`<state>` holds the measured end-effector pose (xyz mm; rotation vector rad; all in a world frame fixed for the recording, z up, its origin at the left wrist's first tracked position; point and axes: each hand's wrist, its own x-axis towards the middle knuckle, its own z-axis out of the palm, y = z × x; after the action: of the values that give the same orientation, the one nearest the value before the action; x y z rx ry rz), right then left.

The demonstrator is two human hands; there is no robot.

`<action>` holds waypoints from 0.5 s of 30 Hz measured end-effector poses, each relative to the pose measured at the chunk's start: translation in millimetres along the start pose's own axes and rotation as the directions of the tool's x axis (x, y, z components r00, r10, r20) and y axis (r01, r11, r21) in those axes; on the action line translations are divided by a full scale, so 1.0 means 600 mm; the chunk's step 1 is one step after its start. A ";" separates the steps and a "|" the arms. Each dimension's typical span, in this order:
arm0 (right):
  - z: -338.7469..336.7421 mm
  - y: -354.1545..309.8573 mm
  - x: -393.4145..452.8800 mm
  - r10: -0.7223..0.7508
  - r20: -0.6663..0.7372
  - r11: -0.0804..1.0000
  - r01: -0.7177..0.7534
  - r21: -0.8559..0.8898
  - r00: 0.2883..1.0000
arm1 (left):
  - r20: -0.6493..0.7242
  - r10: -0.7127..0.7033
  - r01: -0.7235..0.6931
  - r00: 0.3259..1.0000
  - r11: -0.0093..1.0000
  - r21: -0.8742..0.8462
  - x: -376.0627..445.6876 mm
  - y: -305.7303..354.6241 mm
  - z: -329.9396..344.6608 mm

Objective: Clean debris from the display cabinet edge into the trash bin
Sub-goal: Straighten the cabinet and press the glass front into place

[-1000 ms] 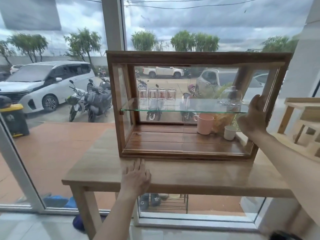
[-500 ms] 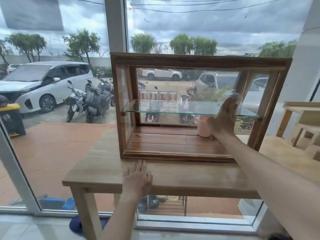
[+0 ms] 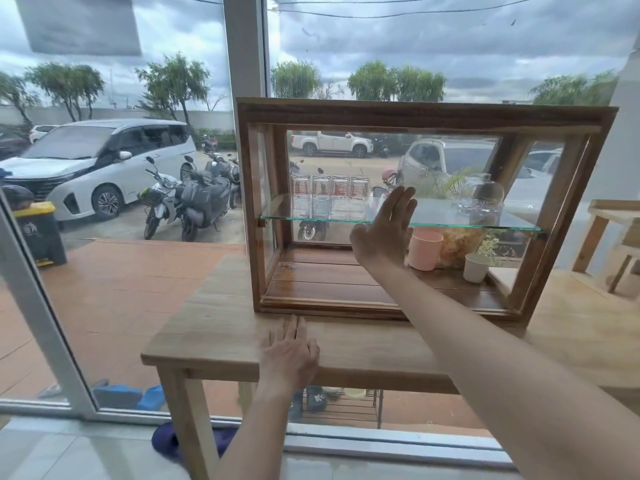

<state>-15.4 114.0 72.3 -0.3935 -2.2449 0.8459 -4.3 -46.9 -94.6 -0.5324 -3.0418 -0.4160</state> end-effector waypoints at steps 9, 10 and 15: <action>0.020 -0.024 -0.007 0.014 0.006 0.999 -0.014 0.041 1.000 | -0.004 -0.001 0.001 1.000 1.000 -0.005 0.001 0.000 0.000; 0.018 -0.024 -0.010 0.007 0.006 1.000 -0.007 0.031 1.000 | -0.003 0.003 -0.003 1.000 1.000 -0.001 0.001 0.001 0.000; -0.045 -0.023 -0.016 -0.008 0.139 0.993 -0.009 0.120 0.990 | 0.000 0.001 -0.001 1.000 1.000 0.011 -0.001 -0.004 -0.001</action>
<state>10.0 111.4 91.1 -0.2856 -2.3062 1.0321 -4.6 -49.2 -94.6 -0.5341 -3.0419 -0.3982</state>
